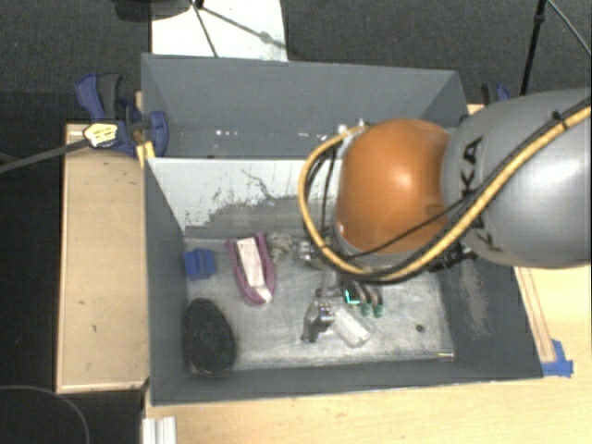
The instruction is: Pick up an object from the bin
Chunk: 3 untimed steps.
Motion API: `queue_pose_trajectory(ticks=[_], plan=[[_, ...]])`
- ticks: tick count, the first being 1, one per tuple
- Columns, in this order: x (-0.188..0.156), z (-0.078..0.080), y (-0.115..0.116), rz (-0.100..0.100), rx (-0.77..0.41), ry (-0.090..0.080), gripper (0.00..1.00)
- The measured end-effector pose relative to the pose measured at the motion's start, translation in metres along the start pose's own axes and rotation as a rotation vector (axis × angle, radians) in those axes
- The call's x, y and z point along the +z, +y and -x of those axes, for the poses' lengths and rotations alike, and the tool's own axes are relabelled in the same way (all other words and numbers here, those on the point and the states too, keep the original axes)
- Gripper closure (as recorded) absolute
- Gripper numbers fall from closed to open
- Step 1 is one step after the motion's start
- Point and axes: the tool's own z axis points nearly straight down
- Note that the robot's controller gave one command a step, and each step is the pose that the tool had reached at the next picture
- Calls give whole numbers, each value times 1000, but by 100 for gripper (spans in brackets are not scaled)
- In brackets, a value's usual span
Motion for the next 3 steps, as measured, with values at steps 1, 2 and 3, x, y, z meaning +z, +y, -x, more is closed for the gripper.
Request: queue_pose_trajectory(ticks=[1,2,3], plan=[[115,56,59,1,-238,-8,0],[134,71,25,6,-176,-15,0],[129,74,28,10,-175,-26,100]])
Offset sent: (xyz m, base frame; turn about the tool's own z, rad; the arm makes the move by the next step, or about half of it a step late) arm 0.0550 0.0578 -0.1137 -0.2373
